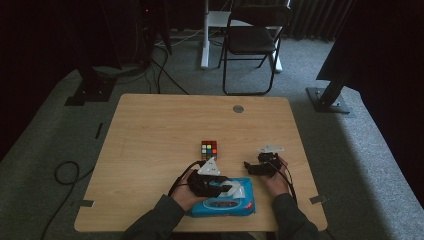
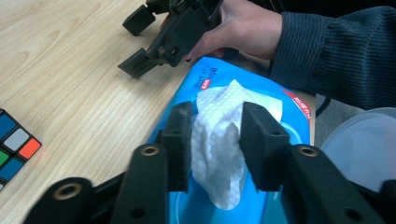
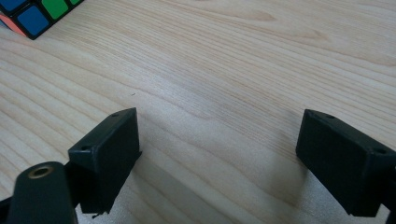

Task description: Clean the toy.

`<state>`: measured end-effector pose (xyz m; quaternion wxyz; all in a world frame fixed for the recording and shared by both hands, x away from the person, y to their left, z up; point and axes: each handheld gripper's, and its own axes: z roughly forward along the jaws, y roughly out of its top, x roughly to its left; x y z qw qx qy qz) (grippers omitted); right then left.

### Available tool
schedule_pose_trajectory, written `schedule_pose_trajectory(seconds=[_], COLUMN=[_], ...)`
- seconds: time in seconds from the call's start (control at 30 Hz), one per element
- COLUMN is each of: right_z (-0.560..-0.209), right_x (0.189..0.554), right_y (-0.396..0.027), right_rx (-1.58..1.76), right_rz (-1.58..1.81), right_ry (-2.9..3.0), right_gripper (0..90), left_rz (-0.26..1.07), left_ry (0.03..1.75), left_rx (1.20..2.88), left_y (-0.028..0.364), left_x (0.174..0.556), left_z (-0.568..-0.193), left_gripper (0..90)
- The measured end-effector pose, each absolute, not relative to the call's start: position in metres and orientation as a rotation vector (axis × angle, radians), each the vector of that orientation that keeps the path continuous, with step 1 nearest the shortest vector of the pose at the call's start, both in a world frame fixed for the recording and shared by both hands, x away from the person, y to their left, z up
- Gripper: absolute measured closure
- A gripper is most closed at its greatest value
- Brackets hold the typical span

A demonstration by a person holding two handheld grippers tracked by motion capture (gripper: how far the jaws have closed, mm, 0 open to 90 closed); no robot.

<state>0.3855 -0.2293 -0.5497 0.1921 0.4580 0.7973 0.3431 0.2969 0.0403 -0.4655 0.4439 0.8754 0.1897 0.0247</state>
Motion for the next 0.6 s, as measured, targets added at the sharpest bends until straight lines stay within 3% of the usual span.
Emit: schedule_pose_trajectory(seconds=[0.27,0.6], right_z=[-0.5497,-0.5497], right_x=[0.3855,0.3855], right_y=[-0.2293,-0.2293], right_rx=[1.286,1.285], right_rz=[0.963,0.963], right_ry=[2.238,2.238], right_gripper=[13.0,13.0], left_rz=[0.079,0.078], left_ry=[0.451,0.45], left_rx=[2.152,2.14], left_y=[0.0446,0.0468], left_x=[0.2953,0.2946], left_z=[-0.4629,-0.4608], left_gripper=[86.2,89.0])
